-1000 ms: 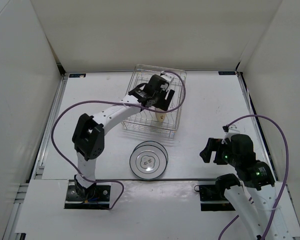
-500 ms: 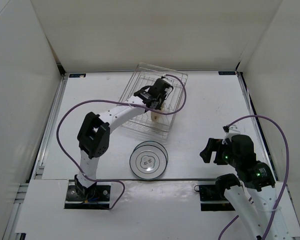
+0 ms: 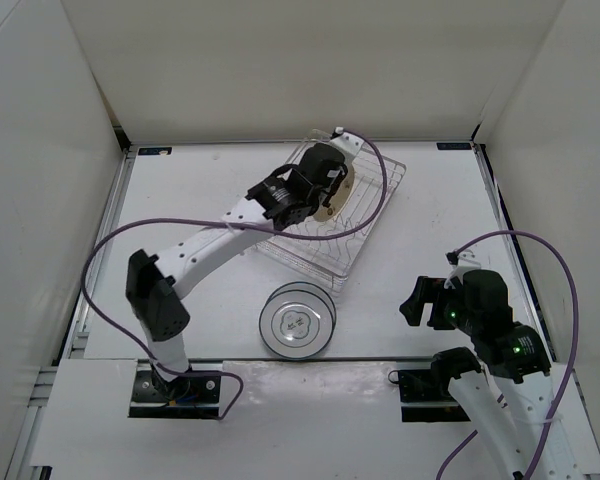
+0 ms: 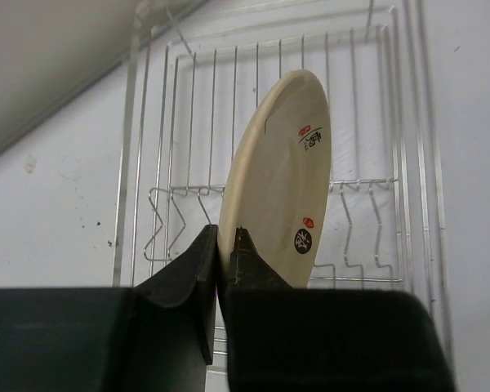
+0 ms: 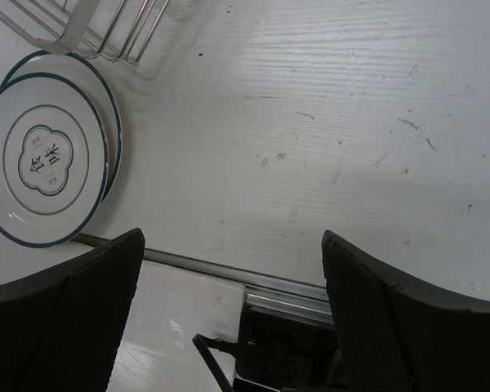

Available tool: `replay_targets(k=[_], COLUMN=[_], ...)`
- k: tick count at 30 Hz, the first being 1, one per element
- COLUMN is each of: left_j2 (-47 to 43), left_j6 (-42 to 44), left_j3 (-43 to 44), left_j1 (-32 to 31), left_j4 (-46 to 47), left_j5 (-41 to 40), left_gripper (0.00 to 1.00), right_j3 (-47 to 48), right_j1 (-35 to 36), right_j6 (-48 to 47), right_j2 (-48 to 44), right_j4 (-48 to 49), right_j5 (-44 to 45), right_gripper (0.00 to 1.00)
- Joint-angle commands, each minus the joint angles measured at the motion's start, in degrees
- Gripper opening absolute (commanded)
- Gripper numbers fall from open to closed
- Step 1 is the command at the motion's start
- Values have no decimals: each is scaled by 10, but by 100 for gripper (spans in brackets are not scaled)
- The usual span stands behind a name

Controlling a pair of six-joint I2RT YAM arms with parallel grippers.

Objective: Unload the plates from the dish rack

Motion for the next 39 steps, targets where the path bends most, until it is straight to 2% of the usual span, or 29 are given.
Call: replay_targets(k=[1,5,7,8,9,10,11,12,14,15,17,19,20,21,23,27,31,35,39], left_j2=[-89,-199,-238,-260,-280,-288,-296,-323,-343,-376,-406,-433,-440,-445,-467,-497,-497,-478,-471], left_j6=[24,52,33,9,-18,-40,-75,-112,-155,-163,-193,-217,-230,-245,-255,-264,-279,-324,-369], left_j3=[-14,-121,-167,-177,-187,-210,-233,-261,-311,-350,-419,-451,-502,-517,-575,-636,-649,-676,-723], left_j1=[-12,-3,29,42,56,103,123,157,209,214,234,259,266,273,294,311,323,322,321], left_j4=[38,65,53,14,1,-28,-43,-69,-80,-75,-72,-68,-65,-59,-54,-45,-51,-54,-46], left_j5=[-47,-106,-108,-104,-93,-86,-74,-30,7,16,30,66,75,81,110,111,101,113,118], left_gripper=[0,0,0,0,0,0,0,0,0,0,0,0,0,0,0,0,0,15,22], right_j3=[-7,-7,-7,-7,-7,-4,9,18,56,63,61,59,58,58,58,87,129,150,196], right_j1=[-2,-3,-1,-3,0,0,-1,0,-1,0,-1,-1,-1,-1,-1,0,3,3,3], right_j6=[-5,-4,-6,-5,-4,-4,-6,-5,42,58,119,165,192,199,212,214,202,196,183], right_j2=[-11,-10,-10,-9,-9,-3,2,15,51,60,103,130,175,189,246,337,404,474,540], right_j4=[23,23,23,21,23,22,18,10,10,35,69,123,136,183,210,266,282,302,305], right_j5=[-3,-4,-3,-3,-3,-3,-2,17,62,76,50,32,34,35,41,67,67,63,87], right_gripper=[90,90,90,90,90,90,90,90,90,90,90,90,90,90,90,90,90,90,90])
